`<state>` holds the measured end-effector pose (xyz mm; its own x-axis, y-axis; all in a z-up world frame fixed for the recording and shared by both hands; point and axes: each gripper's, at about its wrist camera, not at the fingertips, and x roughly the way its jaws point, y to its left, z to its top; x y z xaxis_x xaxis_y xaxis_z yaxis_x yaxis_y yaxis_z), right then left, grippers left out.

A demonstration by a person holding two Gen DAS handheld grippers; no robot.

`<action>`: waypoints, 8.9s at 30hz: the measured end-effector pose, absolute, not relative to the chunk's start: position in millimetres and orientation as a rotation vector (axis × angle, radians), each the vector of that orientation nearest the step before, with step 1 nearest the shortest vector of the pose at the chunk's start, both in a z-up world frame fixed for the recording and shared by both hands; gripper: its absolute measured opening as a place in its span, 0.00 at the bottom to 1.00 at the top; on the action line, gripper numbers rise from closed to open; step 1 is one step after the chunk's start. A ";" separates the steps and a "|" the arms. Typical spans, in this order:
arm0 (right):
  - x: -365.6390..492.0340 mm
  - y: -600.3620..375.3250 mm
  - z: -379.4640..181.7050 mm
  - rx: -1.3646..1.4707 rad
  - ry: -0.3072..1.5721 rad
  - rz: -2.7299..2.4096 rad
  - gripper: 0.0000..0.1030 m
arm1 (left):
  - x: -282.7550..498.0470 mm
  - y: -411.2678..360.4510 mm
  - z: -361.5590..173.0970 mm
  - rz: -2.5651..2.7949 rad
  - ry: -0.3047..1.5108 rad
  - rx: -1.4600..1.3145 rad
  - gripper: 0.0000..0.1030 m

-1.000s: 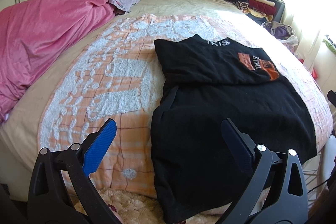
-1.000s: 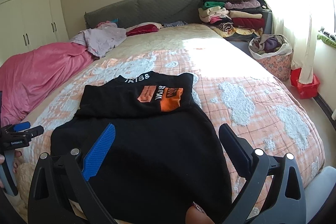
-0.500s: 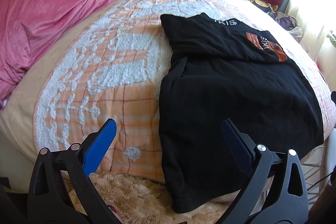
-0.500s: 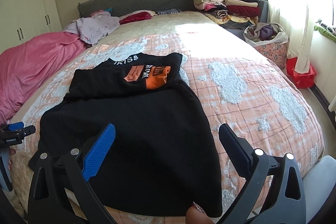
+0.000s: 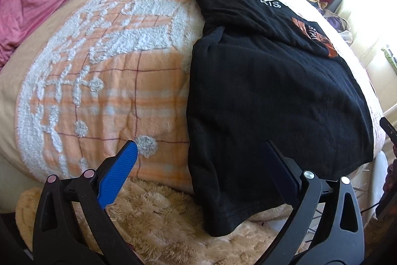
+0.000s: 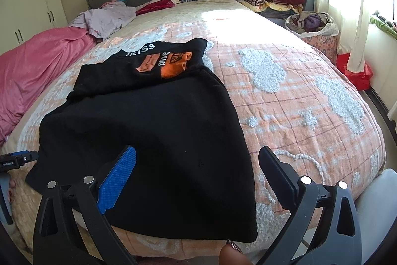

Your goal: Fold small clothes

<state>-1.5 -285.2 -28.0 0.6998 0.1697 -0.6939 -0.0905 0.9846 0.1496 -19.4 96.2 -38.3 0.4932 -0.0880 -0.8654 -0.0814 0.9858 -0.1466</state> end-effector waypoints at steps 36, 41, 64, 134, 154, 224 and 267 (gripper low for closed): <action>-29.6 -334.2 -84.0 0.187 0.987 0.250 0.48 | -18.0 96.7 -60.0 -0.106 1.148 -0.235 0.41; -31.4 -338.3 -81.2 0.200 0.973 0.268 0.22 | -20.0 97.1 -60.9 -0.111 1.156 -0.241 0.43; -29.6 -344.0 -6.8 0.281 0.757 0.374 0.08 | -32.7 90.4 -52.4 -0.124 1.168 -0.216 0.03; 167.2 -325.8 47.5 0.327 0.629 0.280 0.08 | 116.4 131.7 53.8 -0.049 0.809 -0.409 0.03; 210.9 -314.5 0.9 0.286 0.702 0.129 0.48 | 147.0 136.5 20.4 0.066 0.766 -0.379 0.47; 264.7 -265.9 -7.6 0.054 0.743 0.111 0.45 | 188.6 151.3 15.2 0.131 0.704 -0.322 0.46; 288.7 -285.2 -22.4 0.197 0.744 0.151 0.09 | 221.6 158.0 -26.1 -0.018 0.861 -0.436 0.28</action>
<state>288.7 -285.2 -22.4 0.7262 0.2059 -0.6559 -0.0669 0.9708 0.2306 221.6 158.0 -26.1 0.6572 -0.1888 -0.7297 -0.1579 0.9121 -0.3782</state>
